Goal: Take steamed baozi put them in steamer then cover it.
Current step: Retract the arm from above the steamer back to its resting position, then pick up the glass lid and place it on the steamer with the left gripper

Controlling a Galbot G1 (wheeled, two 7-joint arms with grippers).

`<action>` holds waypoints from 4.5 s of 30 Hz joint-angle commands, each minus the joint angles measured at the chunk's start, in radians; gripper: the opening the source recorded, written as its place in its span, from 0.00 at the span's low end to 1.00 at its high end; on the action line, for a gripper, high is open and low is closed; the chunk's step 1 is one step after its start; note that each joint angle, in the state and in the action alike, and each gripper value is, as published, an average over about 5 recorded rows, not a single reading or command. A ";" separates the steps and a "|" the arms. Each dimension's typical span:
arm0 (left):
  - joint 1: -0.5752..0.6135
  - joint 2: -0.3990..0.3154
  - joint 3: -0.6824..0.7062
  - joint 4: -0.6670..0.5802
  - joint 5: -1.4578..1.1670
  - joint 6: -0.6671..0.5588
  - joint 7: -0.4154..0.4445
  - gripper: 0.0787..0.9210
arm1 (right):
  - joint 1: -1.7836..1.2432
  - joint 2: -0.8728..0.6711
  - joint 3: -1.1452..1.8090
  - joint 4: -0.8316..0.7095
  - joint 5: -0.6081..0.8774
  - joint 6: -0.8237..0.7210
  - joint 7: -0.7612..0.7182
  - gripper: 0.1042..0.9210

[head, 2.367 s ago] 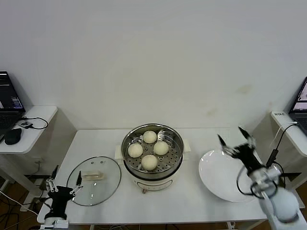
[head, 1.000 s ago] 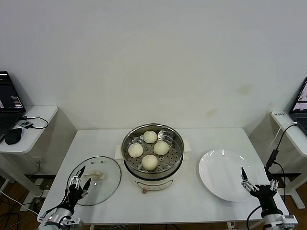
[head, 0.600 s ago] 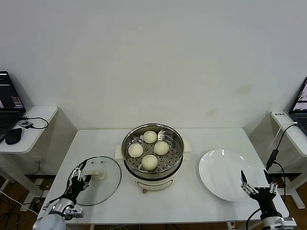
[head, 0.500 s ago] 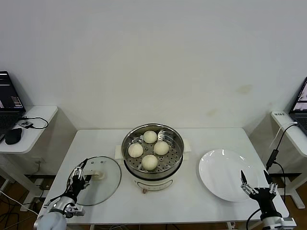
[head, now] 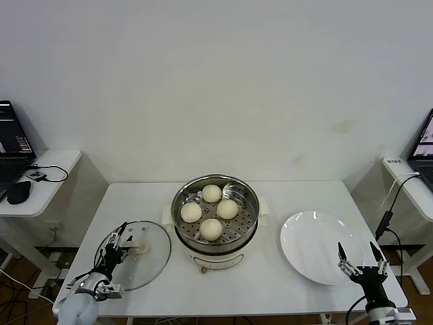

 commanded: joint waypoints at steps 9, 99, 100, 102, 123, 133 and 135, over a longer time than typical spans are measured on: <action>0.008 -0.006 -0.012 -0.002 0.008 -0.001 -0.038 0.40 | -0.004 0.001 -0.008 0.007 -0.002 0.004 -0.001 0.88; -0.339 -0.252 0.583 -0.392 0.241 0.628 0.510 0.09 | 0.021 0.110 -0.088 -0.060 -0.381 0.093 0.020 0.88; -0.333 -0.251 0.580 -0.394 0.244 0.627 0.509 0.09 | 0.022 0.110 -0.089 -0.060 -0.382 0.094 0.020 0.88; -0.324 -0.249 0.576 -0.397 0.247 0.625 0.509 0.09 | 0.022 0.110 -0.090 -0.061 -0.382 0.094 0.019 0.88; -0.290 -0.263 0.540 -0.381 0.254 0.600 0.482 0.09 | 0.014 0.106 -0.097 -0.062 -0.382 0.101 0.015 0.88; -0.248 -0.244 0.536 -0.457 0.238 0.595 0.472 0.26 | 0.014 0.106 -0.103 -0.060 -0.382 0.101 0.015 0.88; -0.222 -0.228 0.536 -0.495 0.231 0.594 0.469 0.33 | 0.012 0.106 -0.103 -0.060 -0.382 0.101 0.015 0.88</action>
